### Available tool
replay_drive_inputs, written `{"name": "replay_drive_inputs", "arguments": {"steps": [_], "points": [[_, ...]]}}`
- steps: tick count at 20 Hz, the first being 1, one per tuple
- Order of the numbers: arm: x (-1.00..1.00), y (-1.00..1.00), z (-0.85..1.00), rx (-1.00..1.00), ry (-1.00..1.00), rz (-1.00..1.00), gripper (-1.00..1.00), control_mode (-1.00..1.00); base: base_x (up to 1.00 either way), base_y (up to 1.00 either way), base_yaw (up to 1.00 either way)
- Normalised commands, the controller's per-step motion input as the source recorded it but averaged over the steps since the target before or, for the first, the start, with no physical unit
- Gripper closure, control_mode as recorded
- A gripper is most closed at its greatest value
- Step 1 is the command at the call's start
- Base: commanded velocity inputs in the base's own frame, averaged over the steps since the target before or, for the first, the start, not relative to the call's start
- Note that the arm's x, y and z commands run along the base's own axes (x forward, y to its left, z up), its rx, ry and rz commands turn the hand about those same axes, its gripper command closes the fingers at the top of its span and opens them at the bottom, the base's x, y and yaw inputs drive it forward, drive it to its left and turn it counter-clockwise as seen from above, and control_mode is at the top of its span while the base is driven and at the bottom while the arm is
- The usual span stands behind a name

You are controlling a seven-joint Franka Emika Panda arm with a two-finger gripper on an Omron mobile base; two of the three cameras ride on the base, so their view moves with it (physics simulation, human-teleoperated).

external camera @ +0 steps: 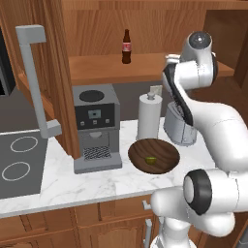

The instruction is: Open the cabinet. Pick the kiwi and banana from the cabinet and place them into the bowl. Then close the cabinet.

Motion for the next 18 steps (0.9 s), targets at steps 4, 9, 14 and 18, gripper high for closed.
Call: {"name": "replay_drive_inputs", "arguments": {"steps": [4,9,14,18], "points": [[-1.00,0.07,0.20,-0.01,-0.01,0.00,1.00,-1.00,0.00,0.00,0.00],[-1.00,0.06,0.34,0.00,0.00,0.00,1.00,-1.00,0.00,0.00,0.00],[-1.00,0.28,0.40,0.00,0.01,0.00,1.00,-1.00,0.00,0.00,0.00],[-1.00,0.64,0.10,0.00,0.03,0.04,1.00,-1.00,0.00,0.00,0.00]]}}
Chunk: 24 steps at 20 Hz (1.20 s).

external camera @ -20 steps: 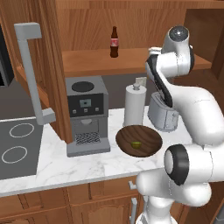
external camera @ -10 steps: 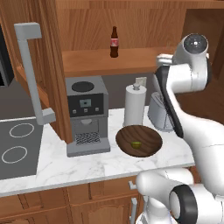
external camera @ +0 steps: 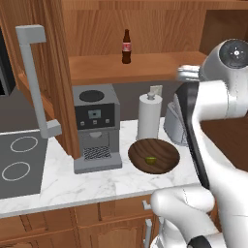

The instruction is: Open the cabinet. Pick the kiwi and banana from the cabinet and place them into the bowl. Then close the cabinet.

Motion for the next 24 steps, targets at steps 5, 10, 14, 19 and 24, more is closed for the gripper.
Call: {"name": "replay_drive_inputs", "arguments": {"steps": [5,10,14,19,24], "points": [[-0.96,0.74,0.00,0.00,0.07,0.10,1.00,-1.00,0.00,0.00,0.00],[-0.89,0.44,-0.14,0.08,0.10,0.16,1.00,-1.00,0.00,0.00,0.00],[-0.75,0.23,-0.15,0.13,0.14,0.16,1.00,-1.00,0.00,0.00,0.00],[-0.32,0.02,-0.10,0.18,0.13,0.11,1.00,-1.00,0.00,0.00,0.00],[0.00,0.00,-0.40,0.12,0.06,0.03,1.00,-1.00,0.00,0.00,0.00]]}}
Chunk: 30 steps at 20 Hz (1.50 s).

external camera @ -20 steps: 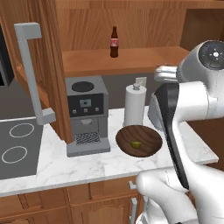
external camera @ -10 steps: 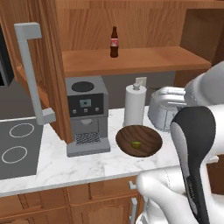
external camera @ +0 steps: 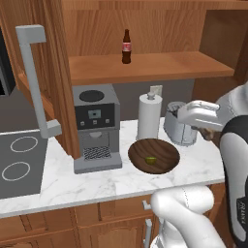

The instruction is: Open the cabinet. Pick the kiwi and banana from the cabinet and place them into the bowl. Then close the cabinet.

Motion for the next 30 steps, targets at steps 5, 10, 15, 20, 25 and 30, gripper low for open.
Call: {"name": "replay_drive_inputs", "arguments": {"steps": [5,10,15,20,25,30], "points": [[0.06,0.00,-0.75,0.02,0.13,0.01,1.00,-1.00,0.00,0.00,0.00],[0.15,0.00,-0.84,0.00,0.12,0.00,1.00,-1.00,0.00,0.00,0.00],[0.39,0.00,-0.47,0.00,0.02,0.00,1.00,-1.00,0.00,0.00,0.00],[0.78,0.00,-0.12,0.00,0.00,0.00,1.00,-1.00,0.00,0.00,0.00],[0.96,0.00,-0.01,0.00,0.02,0.00,1.00,-1.00,0.00,0.00,0.00],[0.82,-0.08,-0.33,-0.03,0.07,0.00,1.00,-1.00,0.00,0.00,0.00]]}}
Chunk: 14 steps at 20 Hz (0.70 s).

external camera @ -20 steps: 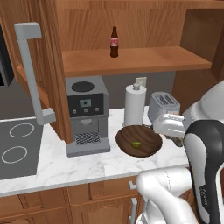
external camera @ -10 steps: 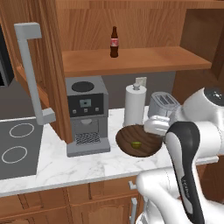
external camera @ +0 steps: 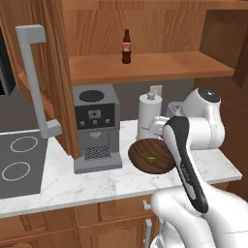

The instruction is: Open the cabinet. Pick the kiwi and banana from the cabinet and place them into the bowl. Then close the cabinet.

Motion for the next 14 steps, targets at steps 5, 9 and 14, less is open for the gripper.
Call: {"name": "replay_drive_inputs", "arguments": {"steps": [5,9,14], "points": [[0.39,-0.12,-0.41,-0.06,0.04,0.00,1.00,-1.00,0.00,0.00,0.00],[0.32,-0.06,-0.38,-0.05,0.00,0.00,1.00,-1.00,0.00,0.00,0.00],[0.25,-0.04,-0.47,0.00,0.00,0.00,1.00,-1.00,0.00,0.00,0.00]]}}
